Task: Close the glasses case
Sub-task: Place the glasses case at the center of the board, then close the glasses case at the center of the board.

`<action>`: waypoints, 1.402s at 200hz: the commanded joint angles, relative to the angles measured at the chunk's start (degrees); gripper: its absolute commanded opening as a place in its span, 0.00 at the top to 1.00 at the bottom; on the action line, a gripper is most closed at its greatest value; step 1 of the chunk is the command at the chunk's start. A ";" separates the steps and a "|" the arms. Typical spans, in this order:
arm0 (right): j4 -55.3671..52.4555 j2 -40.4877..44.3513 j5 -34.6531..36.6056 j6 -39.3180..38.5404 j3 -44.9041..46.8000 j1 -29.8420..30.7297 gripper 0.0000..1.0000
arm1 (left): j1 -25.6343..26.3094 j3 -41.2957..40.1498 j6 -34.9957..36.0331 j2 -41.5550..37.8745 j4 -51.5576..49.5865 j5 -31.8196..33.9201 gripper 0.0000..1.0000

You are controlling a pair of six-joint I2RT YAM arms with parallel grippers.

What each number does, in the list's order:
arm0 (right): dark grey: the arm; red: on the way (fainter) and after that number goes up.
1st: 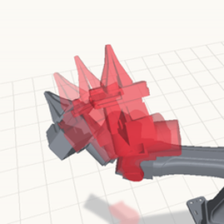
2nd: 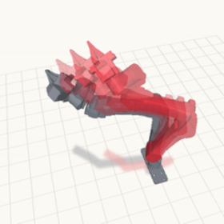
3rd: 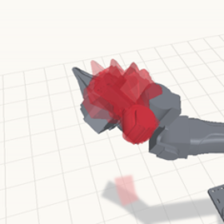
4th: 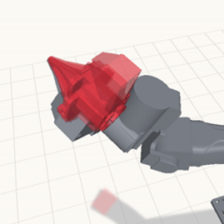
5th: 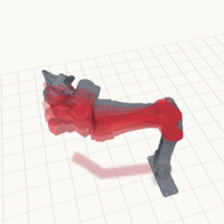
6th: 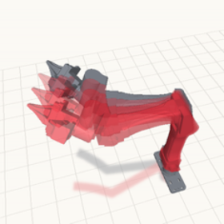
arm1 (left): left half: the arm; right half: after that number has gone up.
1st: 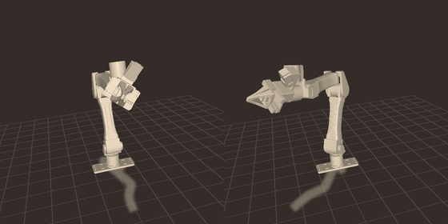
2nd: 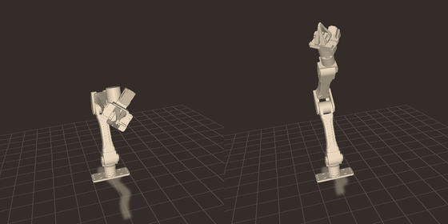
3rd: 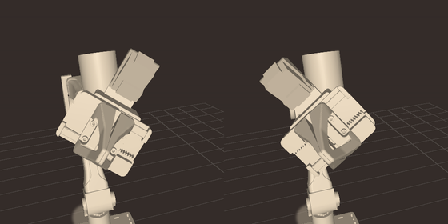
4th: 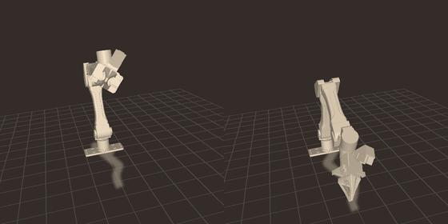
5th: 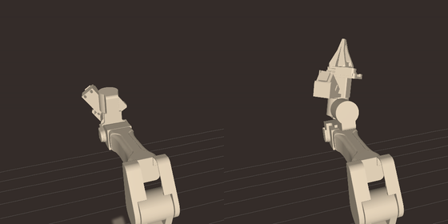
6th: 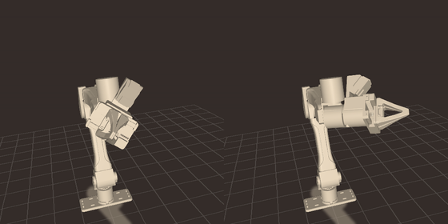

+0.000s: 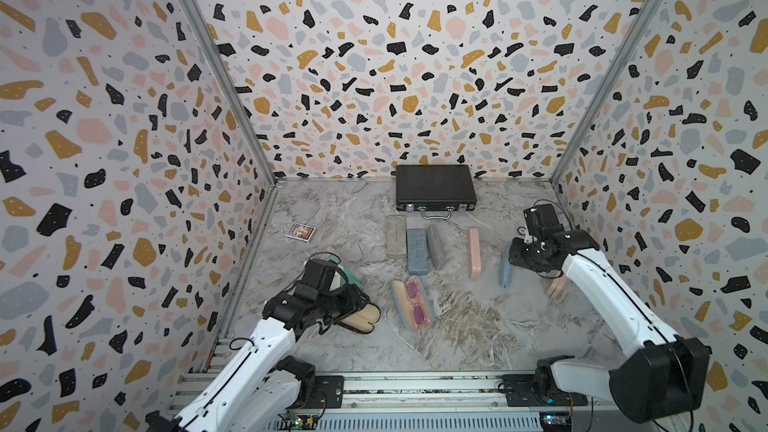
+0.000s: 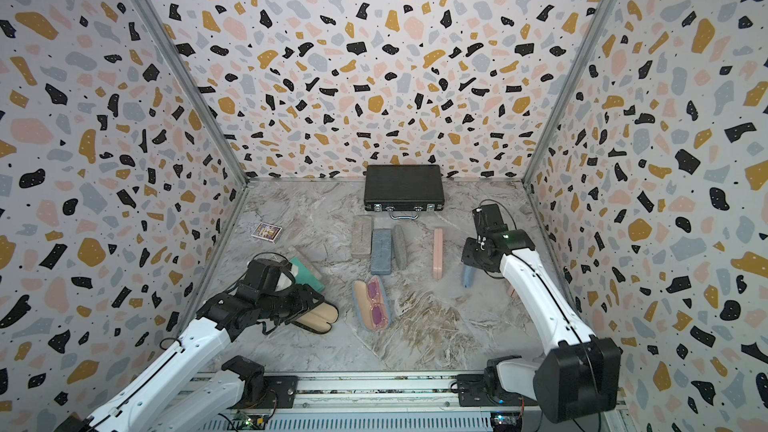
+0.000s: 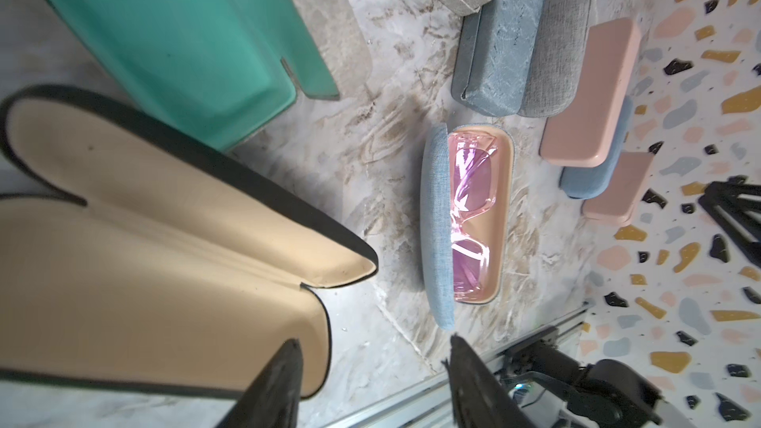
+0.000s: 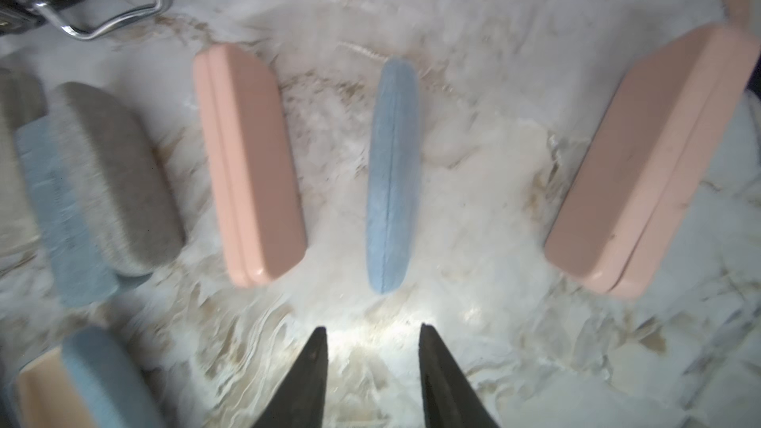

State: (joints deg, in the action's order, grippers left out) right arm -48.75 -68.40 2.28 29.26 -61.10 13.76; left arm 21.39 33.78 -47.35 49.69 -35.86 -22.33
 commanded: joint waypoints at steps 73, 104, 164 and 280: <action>2.47 1.84 -7.16 2.74 9.60 15.09 1.00 | 10.48 6.87 0.00 12.36 2.03 6.16 1.00; 4.31 -2.90 -6.51 2.87 8.66 19.74 1.00 | 13.97 7.11 -1.17 15.56 1.84 8.89 1.00; 9.60 -11.98 -7.73 3.09 7.34 24.25 1.00 | 16.66 8.40 -1.39 21.65 2.68 11.21 1.00; 14.28 -21.62 -8.79 3.79 3.37 28.33 1.00 | 19.54 11.48 -1.60 29.19 7.63 10.73 1.00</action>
State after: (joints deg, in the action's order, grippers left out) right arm -34.74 -89.25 -6.26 32.40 -55.64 41.43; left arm 40.27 43.44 -48.80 77.58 -29.93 -12.29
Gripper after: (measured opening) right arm 0.042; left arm 0.047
